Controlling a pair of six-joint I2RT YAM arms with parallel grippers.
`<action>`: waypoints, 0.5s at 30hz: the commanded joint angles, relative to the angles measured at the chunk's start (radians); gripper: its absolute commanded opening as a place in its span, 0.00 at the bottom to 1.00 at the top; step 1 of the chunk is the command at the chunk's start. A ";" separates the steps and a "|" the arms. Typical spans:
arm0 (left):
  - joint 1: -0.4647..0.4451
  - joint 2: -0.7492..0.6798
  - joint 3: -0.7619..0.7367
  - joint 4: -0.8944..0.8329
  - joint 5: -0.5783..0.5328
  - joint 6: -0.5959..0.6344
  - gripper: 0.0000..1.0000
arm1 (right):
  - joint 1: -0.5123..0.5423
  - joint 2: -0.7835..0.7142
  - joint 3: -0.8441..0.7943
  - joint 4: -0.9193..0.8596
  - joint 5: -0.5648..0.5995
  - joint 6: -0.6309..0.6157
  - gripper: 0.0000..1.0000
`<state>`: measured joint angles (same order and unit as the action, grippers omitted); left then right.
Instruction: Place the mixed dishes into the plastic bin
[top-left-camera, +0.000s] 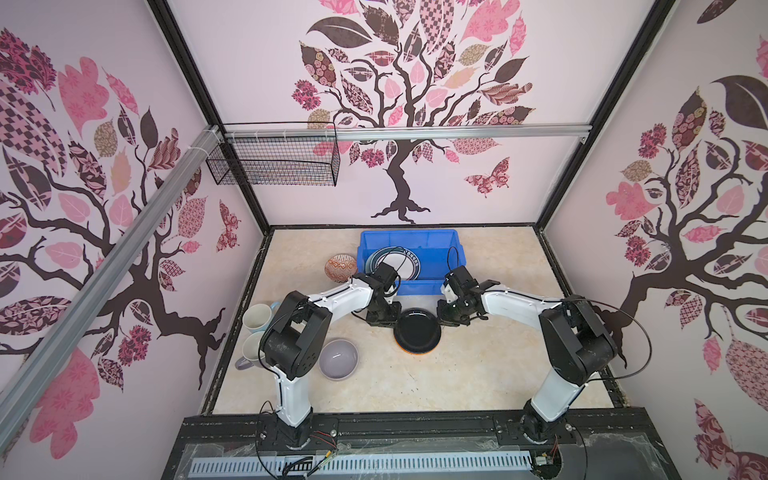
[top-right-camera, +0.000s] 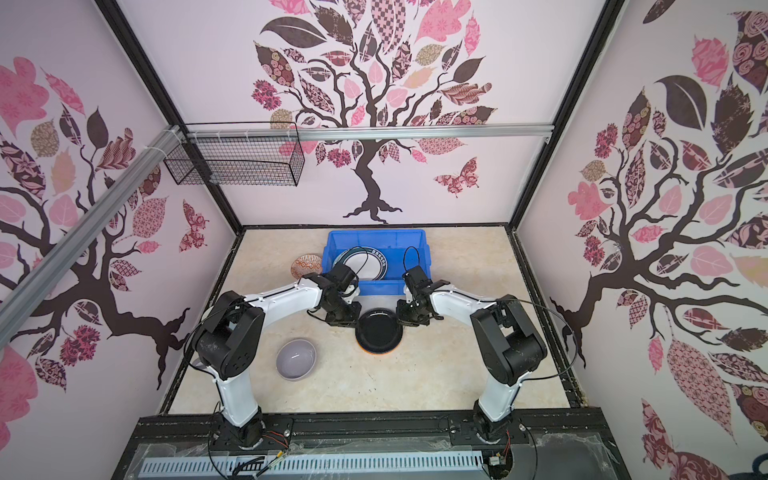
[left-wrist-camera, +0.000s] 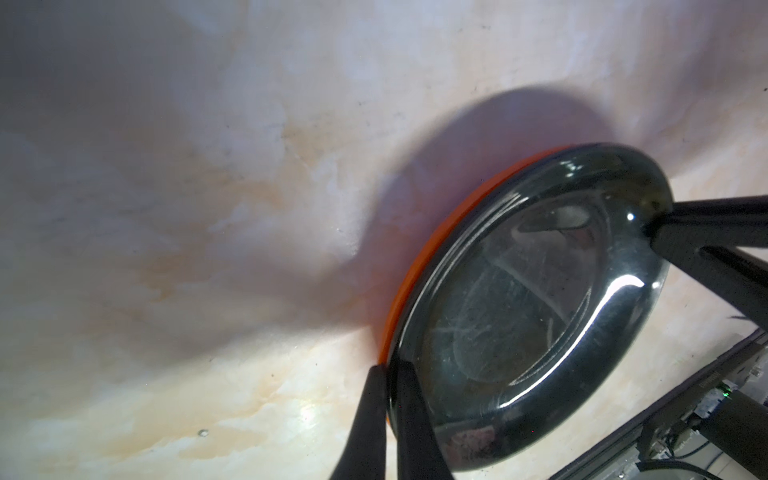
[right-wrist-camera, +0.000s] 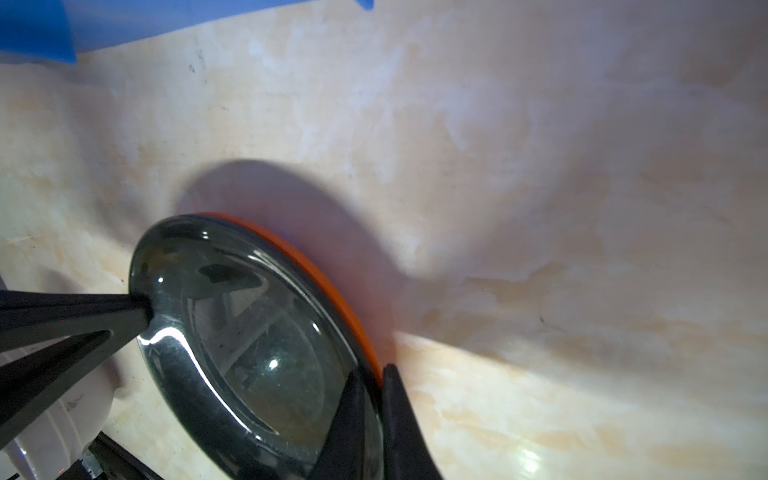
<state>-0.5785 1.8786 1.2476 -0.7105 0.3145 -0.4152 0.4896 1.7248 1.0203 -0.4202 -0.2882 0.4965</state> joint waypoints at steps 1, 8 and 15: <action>-0.011 0.012 0.016 0.026 0.013 -0.002 0.09 | 0.008 -0.055 0.015 -0.060 0.005 0.017 0.00; 0.012 -0.026 0.007 0.014 0.003 0.002 0.13 | 0.008 -0.124 0.017 -0.086 0.001 0.011 0.00; 0.000 -0.040 0.002 0.027 0.017 -0.011 0.11 | 0.007 -0.150 -0.045 -0.040 -0.050 0.044 0.00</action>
<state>-0.5758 1.8763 1.2472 -0.7063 0.3218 -0.4194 0.4923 1.6173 0.9943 -0.4694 -0.3038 0.5194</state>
